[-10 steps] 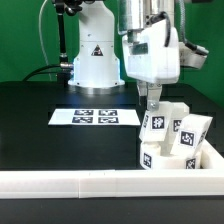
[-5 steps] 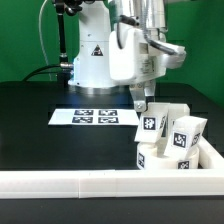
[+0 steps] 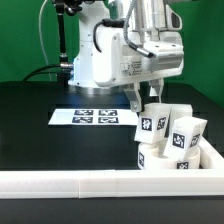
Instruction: Assemble stool
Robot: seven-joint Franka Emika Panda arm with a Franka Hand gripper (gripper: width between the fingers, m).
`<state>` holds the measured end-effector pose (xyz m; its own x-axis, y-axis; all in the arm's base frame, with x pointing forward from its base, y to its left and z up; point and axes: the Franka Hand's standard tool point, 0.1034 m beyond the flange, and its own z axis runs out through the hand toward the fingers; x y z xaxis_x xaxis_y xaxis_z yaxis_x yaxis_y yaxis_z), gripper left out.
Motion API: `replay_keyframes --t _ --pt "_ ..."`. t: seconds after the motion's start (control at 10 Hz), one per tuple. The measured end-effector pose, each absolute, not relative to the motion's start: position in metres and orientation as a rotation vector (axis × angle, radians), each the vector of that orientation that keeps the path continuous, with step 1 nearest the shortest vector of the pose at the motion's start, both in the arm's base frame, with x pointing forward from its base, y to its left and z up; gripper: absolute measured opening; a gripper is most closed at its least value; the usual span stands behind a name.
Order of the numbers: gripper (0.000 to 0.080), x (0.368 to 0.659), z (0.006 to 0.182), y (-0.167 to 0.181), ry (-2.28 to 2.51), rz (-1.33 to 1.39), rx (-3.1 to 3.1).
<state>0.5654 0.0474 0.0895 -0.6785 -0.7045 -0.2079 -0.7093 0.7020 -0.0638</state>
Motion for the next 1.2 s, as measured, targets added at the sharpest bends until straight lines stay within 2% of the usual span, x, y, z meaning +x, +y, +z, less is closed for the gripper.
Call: replay_keyframes --t 0.1,0.2,0.3,0.4,0.5,0.8,1.2 --pt "0.0333 0.565 0.089 0.047 2.688 0.031 -1.152" --pt "0.0568 0.565 0.090 0.048 2.684 0.037 -1.175" --pt "0.0568 0.569 0.096 0.049 2.668 0.051 -1.196" --pt "0.0625 0.572 0.105 0.051 2.658 0.067 -1.191" --pt "0.0642 0.575 0.113 0.053 2.641 0.072 -1.188" --pt "0.0648 0.574 0.112 0.053 2.607 0.057 -1.267" --pt "0.0649 0.578 0.110 0.059 2.158 -0.064 -1.986"
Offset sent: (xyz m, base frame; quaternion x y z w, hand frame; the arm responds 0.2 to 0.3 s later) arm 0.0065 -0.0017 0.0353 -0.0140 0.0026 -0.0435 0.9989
